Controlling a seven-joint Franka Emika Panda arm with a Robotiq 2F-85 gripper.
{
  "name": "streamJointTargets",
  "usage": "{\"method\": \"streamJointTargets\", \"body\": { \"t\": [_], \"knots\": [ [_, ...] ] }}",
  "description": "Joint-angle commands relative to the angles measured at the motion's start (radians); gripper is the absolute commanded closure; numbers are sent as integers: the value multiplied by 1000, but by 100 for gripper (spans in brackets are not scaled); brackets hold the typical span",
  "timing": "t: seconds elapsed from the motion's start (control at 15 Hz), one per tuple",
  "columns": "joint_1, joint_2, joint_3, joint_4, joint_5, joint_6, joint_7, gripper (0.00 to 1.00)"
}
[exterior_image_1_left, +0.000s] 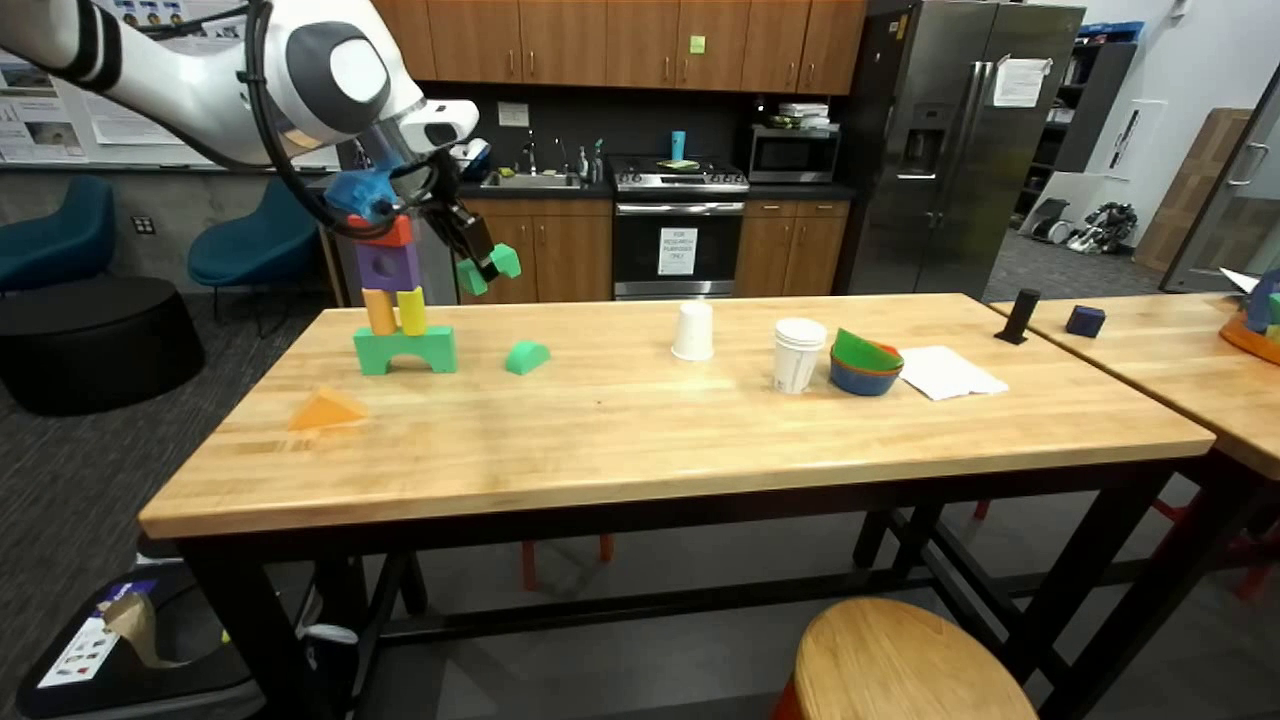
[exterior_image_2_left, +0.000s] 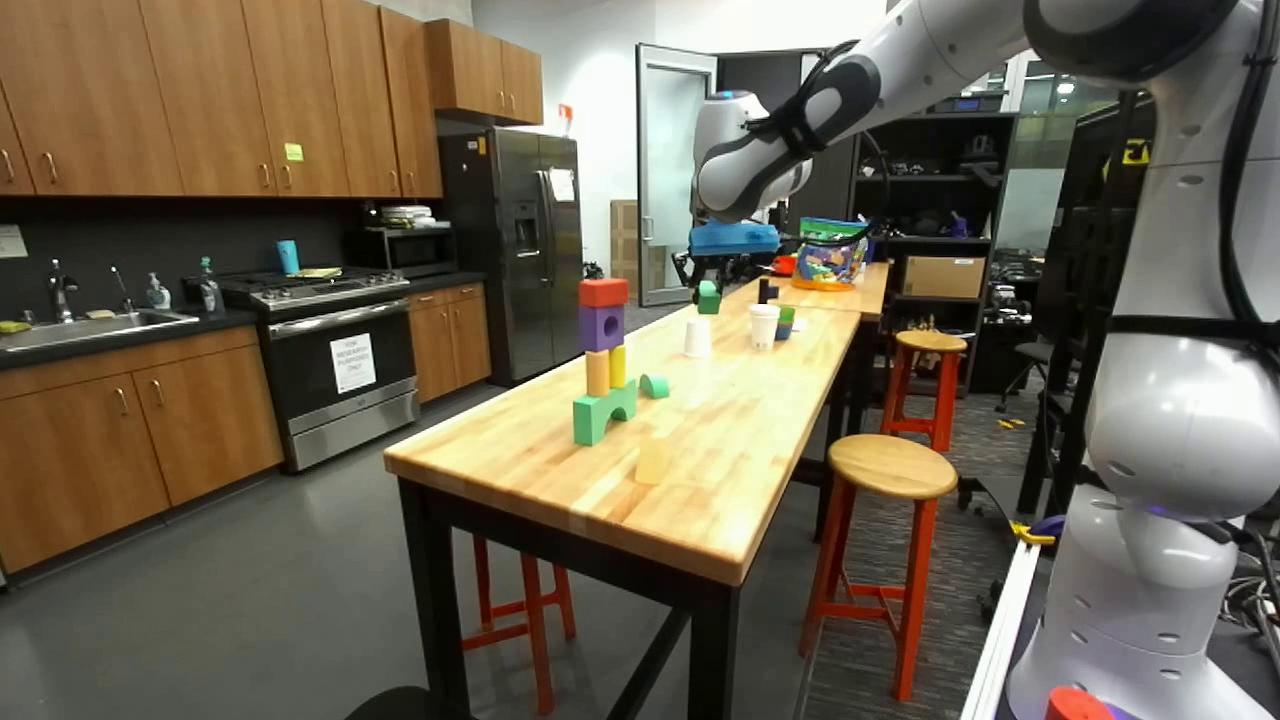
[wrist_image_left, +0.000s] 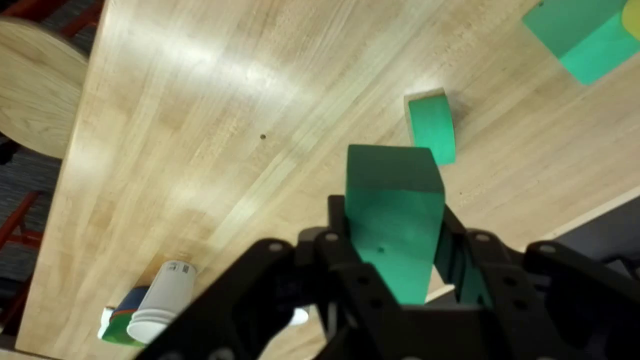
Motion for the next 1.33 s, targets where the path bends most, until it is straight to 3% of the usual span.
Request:
{"method": "streamJointTargets", "body": {
  "t": [0.0,0.4,0.87,1.27],
  "knots": [
    [-15,-3,17,72,-80,36,42,84],
    [-21,48,13,238,-133,35,22,84],
    [-21,5,18,179,41,-83,-147,84],
    [-27,12,18,251,196,-285,-297,84]
  ]
}}
